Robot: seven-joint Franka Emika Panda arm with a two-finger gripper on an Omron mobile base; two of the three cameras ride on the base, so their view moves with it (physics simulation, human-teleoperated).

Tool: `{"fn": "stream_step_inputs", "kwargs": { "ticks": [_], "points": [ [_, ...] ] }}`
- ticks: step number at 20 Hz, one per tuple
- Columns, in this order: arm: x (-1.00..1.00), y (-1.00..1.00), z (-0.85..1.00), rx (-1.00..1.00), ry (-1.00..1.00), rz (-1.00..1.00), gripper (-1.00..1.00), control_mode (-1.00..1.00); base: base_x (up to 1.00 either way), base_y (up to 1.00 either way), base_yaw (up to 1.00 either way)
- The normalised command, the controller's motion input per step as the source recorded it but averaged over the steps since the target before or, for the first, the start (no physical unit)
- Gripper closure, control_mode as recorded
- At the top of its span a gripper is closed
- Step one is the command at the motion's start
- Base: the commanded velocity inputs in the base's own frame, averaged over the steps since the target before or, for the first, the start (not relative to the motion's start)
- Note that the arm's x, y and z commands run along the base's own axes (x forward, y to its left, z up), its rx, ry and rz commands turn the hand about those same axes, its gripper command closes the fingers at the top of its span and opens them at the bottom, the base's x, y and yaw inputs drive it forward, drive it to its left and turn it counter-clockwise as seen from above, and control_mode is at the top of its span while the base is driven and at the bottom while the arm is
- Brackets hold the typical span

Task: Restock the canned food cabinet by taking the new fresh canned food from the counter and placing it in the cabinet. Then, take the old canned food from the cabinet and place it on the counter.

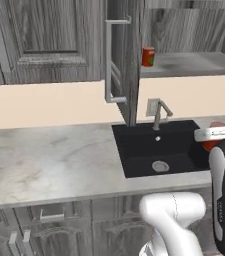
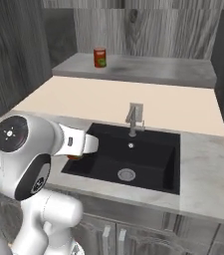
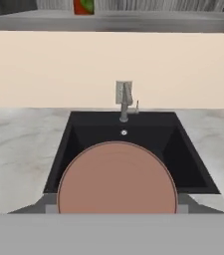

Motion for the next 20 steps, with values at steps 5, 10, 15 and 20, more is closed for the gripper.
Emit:
{"fn": "stream_step_inputs", "kwargs": {
  "ticks": [5, 10, 15, 20],
  "points": [
    [0.0, 0.0, 0.0, 0.0, 0.0, 0.0, 1.0, 1.0, 0.71, -0.23, -0.04],
    [0.01, -0.18, 0.45, 0.0, -0.12, -0.02, 1.0, -1.0, 0.05, -0.2, -0.02],
    [0.4, -0.11, 0.99, 0.03, -0.34, -0.06, 1.0, -1.0, 0.0, 0.0, 0.0],
    [0.57, -0.12, 1.0, 0.03, -0.15, -0.07, 1.0, -1.0, 0.0, 0.0, 0.0]
  ]
}}
